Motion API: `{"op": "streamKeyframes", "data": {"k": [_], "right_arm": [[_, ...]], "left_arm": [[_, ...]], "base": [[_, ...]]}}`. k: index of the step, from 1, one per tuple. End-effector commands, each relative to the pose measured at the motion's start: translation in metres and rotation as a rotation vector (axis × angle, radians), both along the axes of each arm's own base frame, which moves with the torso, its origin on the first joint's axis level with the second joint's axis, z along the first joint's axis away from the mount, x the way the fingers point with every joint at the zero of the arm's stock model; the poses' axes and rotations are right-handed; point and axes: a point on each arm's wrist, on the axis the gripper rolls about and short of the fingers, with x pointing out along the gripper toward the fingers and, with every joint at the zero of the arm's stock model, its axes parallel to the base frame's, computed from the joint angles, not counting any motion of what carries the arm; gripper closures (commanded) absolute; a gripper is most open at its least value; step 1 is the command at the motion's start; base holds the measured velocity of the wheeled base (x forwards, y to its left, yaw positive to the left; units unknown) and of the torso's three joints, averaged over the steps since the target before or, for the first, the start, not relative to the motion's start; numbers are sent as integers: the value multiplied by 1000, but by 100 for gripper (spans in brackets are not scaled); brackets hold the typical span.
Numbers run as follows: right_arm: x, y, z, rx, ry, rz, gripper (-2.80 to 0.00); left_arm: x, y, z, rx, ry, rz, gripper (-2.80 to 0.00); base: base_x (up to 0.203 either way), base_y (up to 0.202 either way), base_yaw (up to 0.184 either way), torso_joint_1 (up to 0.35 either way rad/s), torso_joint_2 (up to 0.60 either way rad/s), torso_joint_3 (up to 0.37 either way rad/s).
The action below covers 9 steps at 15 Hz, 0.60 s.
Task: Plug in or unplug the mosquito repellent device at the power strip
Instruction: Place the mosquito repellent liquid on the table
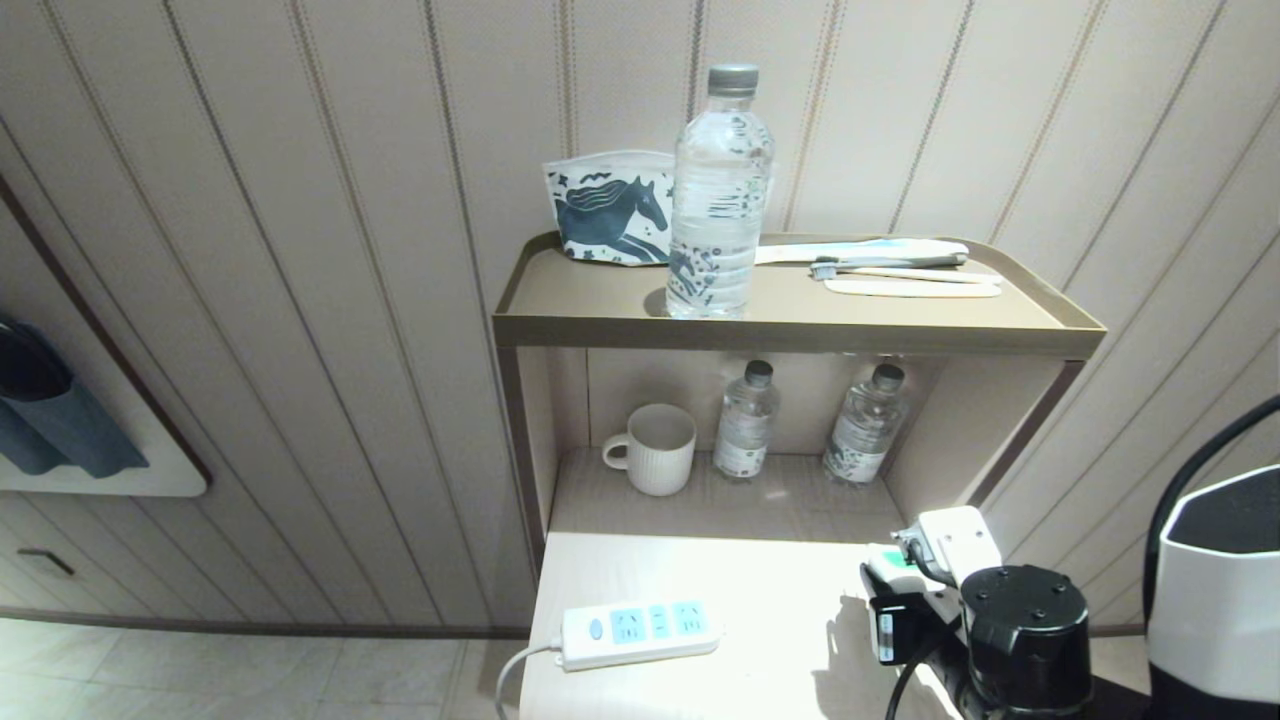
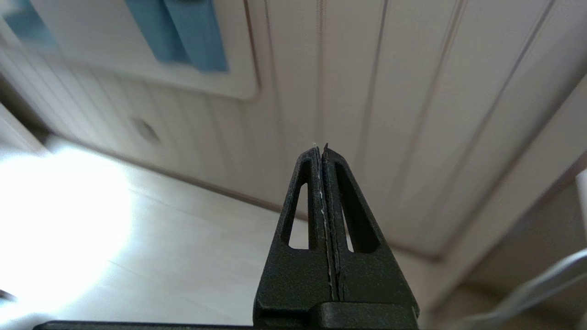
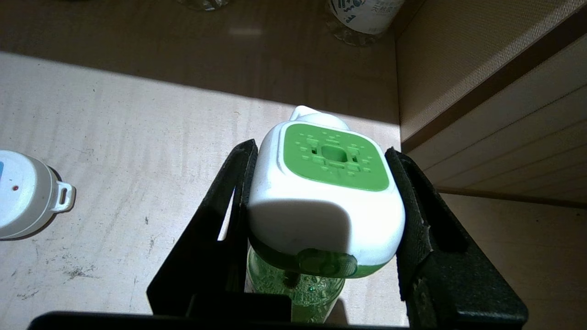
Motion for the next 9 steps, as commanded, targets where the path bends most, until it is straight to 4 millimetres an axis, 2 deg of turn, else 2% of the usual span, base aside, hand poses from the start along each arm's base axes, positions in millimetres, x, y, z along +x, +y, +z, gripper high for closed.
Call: {"op": "streamKeyframes", "data": {"k": [1,3,5,7,9], "right_arm": [[1,1,4,29,-38,-3,0],[2,1,5,41,-45,-6,0],[1,1,4,44,-40,-7,0],[2,1,3,56,-38,-11,0],[2,2,3,57,-38,-11,0]], "left_arm": [[1,-2,-1,94,36,-81,0],[8,-4,-9,26,-9,-187,0],[11,-6,0,-25,-196,-292,0],[13,-8,-6,-109,-187,-350,0],[13,-8,-6,-108,-189,-350,0]], "base": [[0,0,0,0,0,0],[0,0,0,0,0,0],[0,0,0,0,0,0],[0,0,0,0,0,0],[0,0,0,0,0,0]]}}
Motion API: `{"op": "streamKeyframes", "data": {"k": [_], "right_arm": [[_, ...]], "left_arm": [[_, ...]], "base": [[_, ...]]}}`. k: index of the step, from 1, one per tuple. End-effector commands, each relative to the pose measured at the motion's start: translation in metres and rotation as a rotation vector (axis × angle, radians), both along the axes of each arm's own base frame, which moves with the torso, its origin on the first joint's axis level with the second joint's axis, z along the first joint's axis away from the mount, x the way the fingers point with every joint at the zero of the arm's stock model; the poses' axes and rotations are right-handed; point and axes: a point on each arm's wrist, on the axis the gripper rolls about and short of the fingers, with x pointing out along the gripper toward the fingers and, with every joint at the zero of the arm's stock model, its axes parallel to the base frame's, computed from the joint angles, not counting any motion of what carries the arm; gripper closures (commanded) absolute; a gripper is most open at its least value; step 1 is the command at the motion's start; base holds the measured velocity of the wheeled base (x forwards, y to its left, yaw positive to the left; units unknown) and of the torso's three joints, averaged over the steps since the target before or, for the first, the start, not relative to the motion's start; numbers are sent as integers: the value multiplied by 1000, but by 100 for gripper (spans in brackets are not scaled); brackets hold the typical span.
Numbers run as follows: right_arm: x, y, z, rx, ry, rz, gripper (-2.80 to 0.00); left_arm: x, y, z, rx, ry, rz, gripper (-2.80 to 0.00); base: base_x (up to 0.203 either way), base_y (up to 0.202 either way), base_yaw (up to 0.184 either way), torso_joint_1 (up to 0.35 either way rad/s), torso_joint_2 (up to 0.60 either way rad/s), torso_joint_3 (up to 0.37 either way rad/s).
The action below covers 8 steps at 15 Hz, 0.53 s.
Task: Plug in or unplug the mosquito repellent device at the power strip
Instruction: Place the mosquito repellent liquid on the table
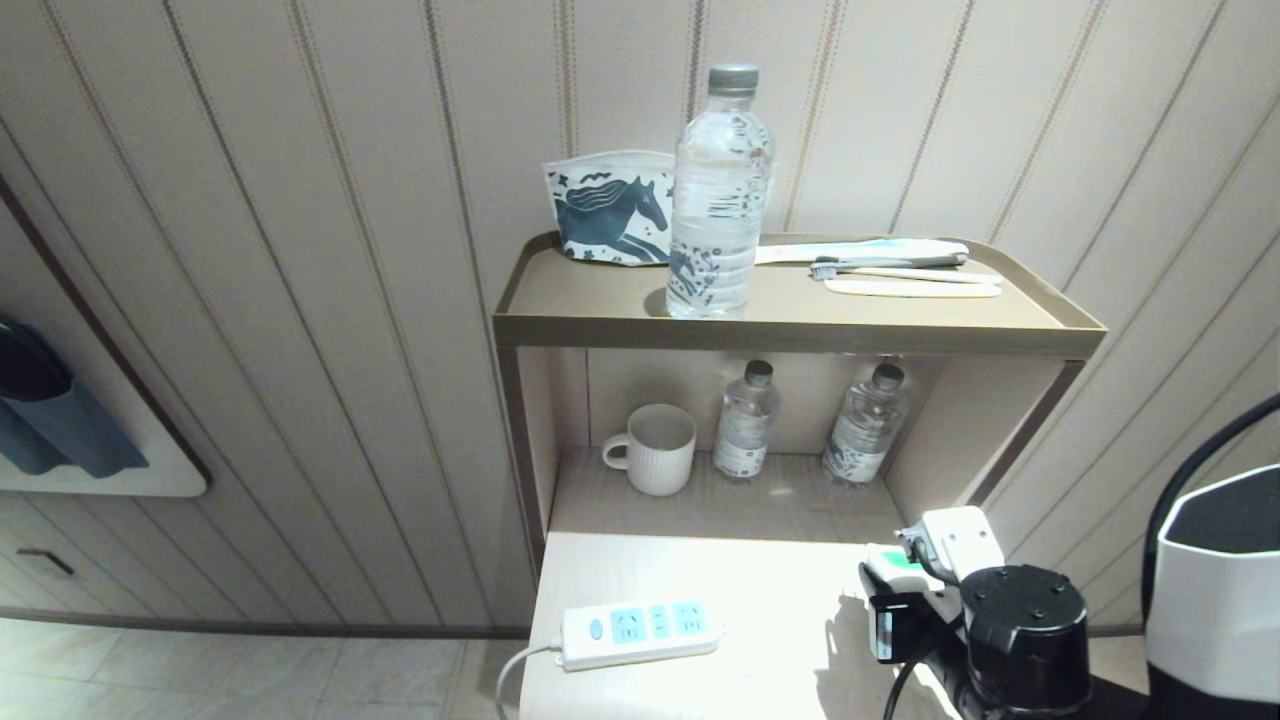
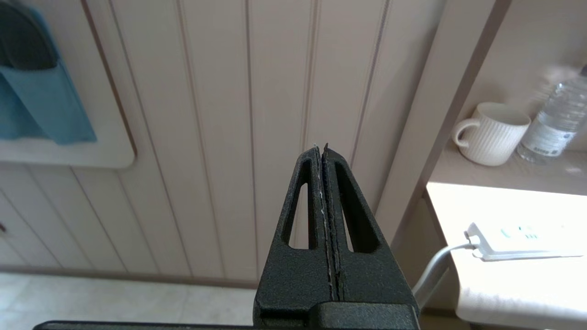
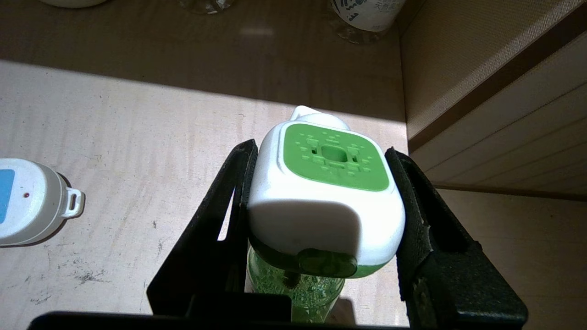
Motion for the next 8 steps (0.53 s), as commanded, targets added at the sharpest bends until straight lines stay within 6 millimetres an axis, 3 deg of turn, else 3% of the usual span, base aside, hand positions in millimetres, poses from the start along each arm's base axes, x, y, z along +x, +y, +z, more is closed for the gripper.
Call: {"op": "streamKeyframes", "data": {"k": [1,8], "right_arm": [[4,2,1,21,-32,-2,0],[4,22,-31,-17,47,4,0]], "left_arm": [[0,0,-1,0,5,0,0],[0,0,-1,0,5,0,0]], "base": [[0,0,0,0,0,0],[0,0,0,0,0,0]]}}
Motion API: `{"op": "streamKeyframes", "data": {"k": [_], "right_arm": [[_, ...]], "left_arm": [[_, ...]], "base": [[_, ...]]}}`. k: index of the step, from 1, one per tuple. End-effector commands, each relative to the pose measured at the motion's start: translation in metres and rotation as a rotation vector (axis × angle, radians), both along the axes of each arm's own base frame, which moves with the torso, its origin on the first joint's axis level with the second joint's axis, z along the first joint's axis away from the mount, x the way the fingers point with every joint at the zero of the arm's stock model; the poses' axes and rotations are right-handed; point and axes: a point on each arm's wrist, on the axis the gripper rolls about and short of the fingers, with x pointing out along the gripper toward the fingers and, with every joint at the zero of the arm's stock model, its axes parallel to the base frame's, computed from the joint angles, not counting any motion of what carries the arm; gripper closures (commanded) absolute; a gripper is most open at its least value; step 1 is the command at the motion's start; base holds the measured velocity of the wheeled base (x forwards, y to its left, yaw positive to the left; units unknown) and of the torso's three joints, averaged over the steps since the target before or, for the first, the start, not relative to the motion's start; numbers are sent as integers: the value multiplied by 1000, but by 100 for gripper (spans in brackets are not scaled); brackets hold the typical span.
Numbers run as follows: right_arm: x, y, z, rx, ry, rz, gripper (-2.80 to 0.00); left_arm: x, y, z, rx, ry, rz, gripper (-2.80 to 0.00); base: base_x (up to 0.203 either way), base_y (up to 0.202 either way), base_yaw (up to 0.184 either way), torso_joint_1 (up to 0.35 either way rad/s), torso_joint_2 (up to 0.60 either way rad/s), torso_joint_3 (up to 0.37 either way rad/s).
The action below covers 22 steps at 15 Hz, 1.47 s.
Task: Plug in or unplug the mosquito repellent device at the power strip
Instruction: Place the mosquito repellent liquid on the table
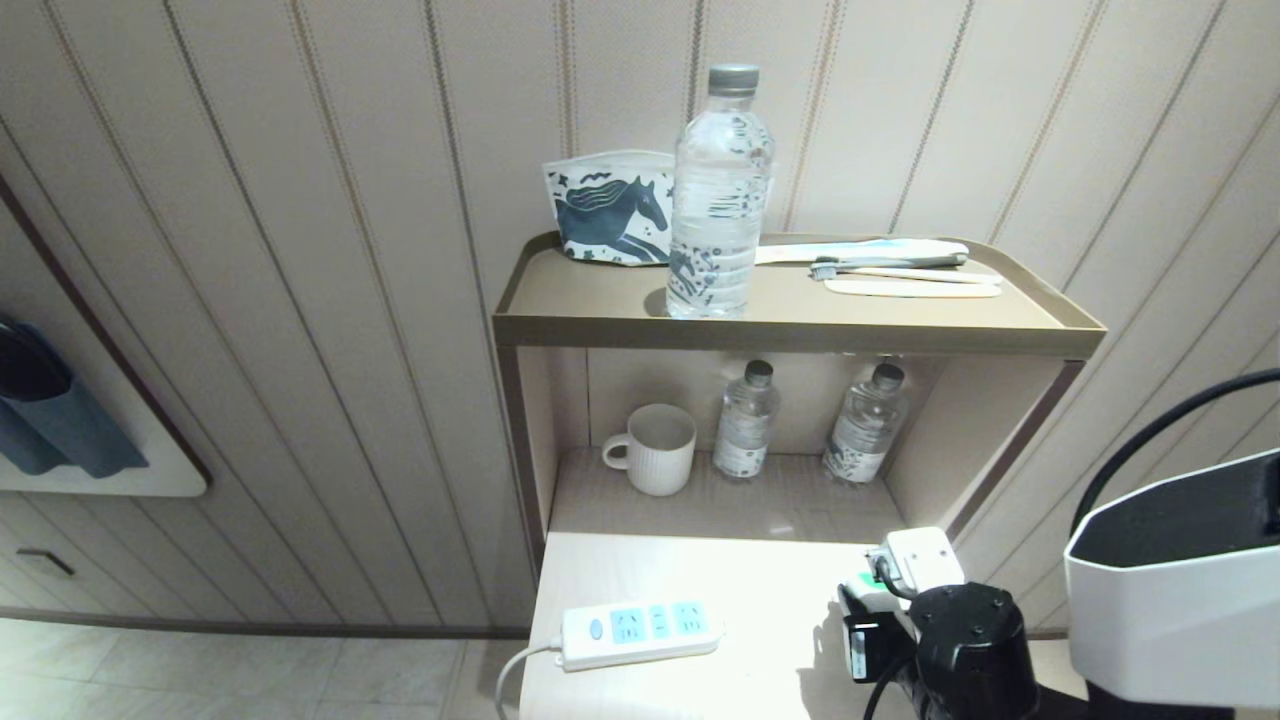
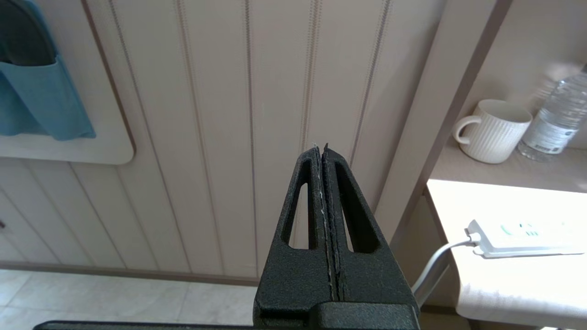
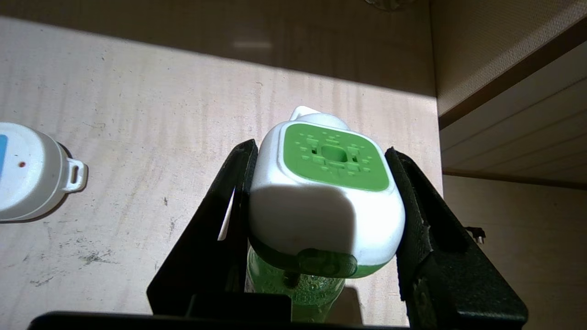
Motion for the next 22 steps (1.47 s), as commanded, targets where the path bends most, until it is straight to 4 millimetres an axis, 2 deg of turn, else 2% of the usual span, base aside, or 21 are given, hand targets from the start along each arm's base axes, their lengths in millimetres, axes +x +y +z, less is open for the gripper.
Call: {"op": "streamKeyframes", "data": {"k": [1,4,8,13,16,22], "right_arm": [[4,7,-10,-4,-5,-1,0],[19,13,-12,17,-39,-22,0],[43,26,-13,13,-134,-155,0],[73,33,-37,-21,-172,-293,0],[83,36,-53,-64,-172,-343,0],[92,38,-45,-51,-205,-350,0]], "left_arm": [[0,0,0,-1,1,-1,0],[0,0,0,-1,-1,0,0],[0,0,0,-1,0,0,0],[0,0,0,-1,0,0,0],[0,0,0,-1,-1,0,0],[0,0,0,-1,1,0,0]], "base": [[0,0,0,0,0,0],[0,0,0,0,0,0],[0,0,0,0,0,0],[0,0,0,0,0,0],[0,0,0,0,0,0],[0,0,0,0,0,0]]}}
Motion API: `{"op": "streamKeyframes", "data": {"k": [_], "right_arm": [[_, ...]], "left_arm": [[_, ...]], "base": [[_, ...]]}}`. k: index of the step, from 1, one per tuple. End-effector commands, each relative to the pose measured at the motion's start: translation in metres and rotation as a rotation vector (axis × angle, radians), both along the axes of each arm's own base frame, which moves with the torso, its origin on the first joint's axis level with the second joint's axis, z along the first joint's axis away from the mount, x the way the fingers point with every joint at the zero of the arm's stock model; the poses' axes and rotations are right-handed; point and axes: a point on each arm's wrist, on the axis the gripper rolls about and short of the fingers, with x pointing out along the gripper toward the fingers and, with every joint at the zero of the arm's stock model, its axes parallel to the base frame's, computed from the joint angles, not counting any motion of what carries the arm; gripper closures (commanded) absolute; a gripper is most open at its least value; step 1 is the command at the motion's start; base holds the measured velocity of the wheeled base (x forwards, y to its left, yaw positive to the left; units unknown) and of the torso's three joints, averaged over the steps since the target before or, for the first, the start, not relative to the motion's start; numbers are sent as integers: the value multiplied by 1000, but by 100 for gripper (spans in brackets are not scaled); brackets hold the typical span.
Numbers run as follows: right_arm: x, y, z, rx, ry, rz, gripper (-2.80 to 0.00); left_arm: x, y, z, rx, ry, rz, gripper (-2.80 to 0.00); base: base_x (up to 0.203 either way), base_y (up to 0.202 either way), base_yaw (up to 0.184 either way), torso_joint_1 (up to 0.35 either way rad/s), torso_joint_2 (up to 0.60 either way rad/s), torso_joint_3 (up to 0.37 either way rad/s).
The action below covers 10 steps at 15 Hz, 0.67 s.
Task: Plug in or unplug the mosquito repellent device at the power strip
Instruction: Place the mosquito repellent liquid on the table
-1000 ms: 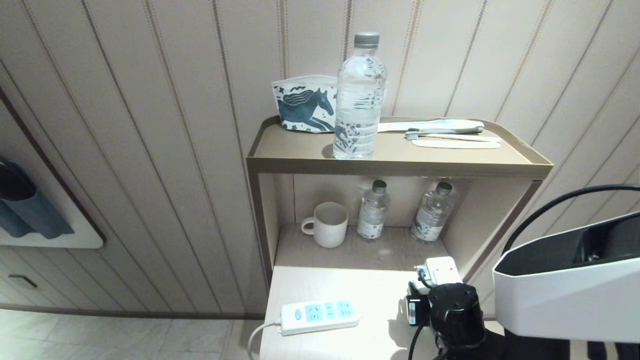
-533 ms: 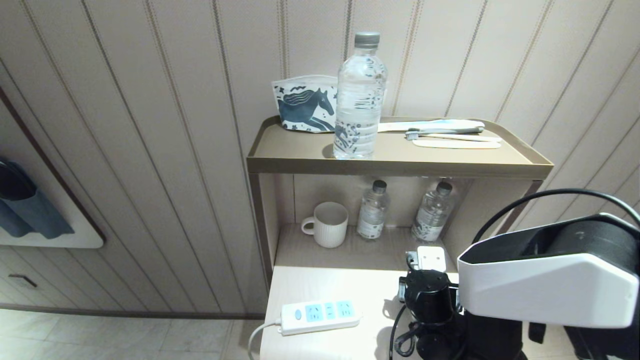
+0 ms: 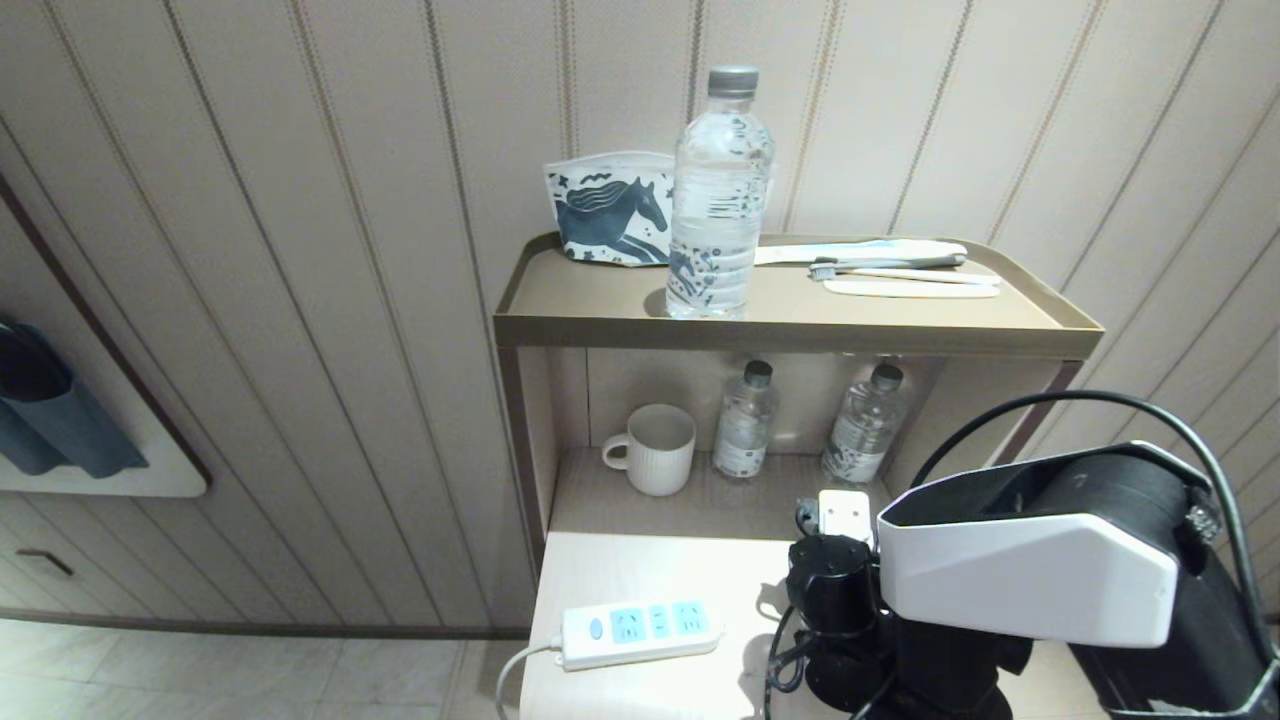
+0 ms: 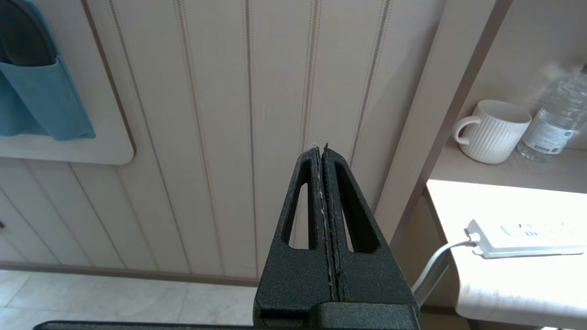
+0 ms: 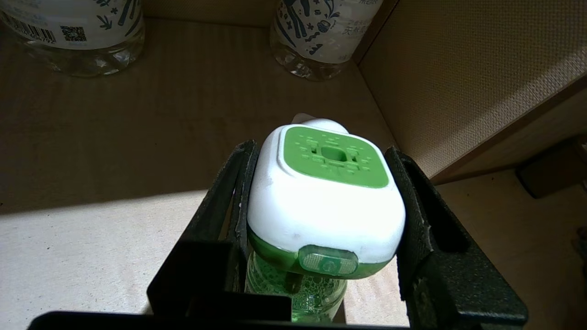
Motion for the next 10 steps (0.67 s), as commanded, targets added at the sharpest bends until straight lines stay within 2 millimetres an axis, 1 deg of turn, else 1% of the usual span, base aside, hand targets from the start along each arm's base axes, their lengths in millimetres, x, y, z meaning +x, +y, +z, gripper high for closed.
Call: {"op": "streamKeyframes", "data": {"k": [1,3,6,10], "right_arm": [[2,4,5,25,-48,2,0],[1,5,5,20,-48,-7,0],[-5,7,12,21,-56,-5,0],[-13,9,10,6,-45,-15,0]], "left_arm": [[0,0,0,0,1,0,0],[0,0,0,0,-1,0,0],[0,0,0,0,0,0,0],[0,0,0,0,-1,0,0]], "base": [[0,0,0,0,0,0],[0,0,0,0,0,0],[0,0,0,0,0,0],[0,0,0,0,0,0]]}}
